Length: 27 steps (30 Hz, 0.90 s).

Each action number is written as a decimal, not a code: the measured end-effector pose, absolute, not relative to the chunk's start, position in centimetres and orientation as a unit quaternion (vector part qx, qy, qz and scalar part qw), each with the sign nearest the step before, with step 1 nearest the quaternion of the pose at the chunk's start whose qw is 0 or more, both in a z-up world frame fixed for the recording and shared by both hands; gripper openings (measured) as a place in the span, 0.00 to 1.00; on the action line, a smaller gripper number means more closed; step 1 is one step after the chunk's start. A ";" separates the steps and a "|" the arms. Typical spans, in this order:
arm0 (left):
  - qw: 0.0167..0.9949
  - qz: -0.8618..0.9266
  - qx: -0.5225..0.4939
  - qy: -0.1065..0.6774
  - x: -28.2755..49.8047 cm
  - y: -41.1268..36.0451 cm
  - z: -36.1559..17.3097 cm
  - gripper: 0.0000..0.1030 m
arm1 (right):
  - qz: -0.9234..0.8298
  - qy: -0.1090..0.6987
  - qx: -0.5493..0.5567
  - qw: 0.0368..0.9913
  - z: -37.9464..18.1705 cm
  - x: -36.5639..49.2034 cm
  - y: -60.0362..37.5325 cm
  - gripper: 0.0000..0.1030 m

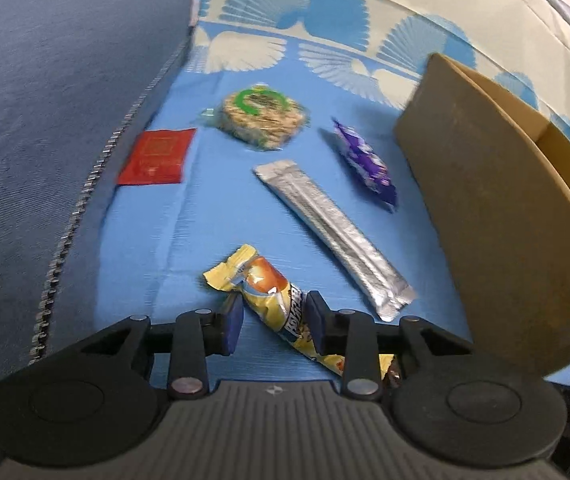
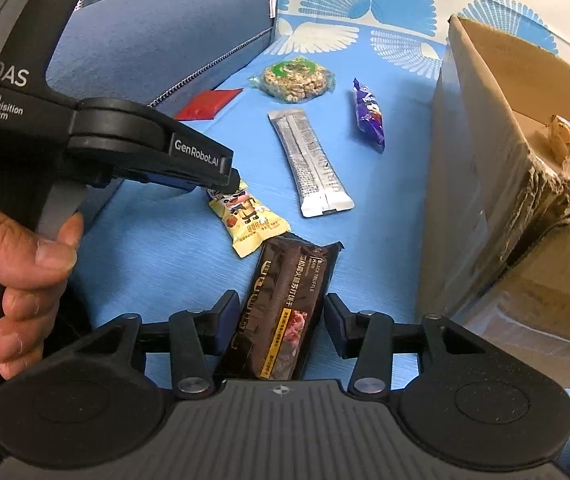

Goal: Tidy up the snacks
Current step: 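Grasp the yellow cartoon snack bar with the left tool while the right tool holds the chocolate bar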

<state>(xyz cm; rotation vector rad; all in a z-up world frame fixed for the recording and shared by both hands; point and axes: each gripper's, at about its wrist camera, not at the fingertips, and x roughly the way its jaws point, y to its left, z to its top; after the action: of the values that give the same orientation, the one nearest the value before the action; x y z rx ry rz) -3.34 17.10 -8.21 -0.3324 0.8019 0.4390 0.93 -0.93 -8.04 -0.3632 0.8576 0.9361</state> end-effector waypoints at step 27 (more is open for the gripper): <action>0.868 0.172 -0.210 0.415 -7.1 17.5 -6.9 0.21 | 0.427 0.397 -0.192 0.790 -8.4 0.7 -1.3 0.43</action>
<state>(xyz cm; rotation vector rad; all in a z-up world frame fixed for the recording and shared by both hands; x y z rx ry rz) -7.09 17.53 -6.92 -0.4391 0.8679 0.3607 0.71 -1.27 -8.41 -0.4132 0.8544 0.9194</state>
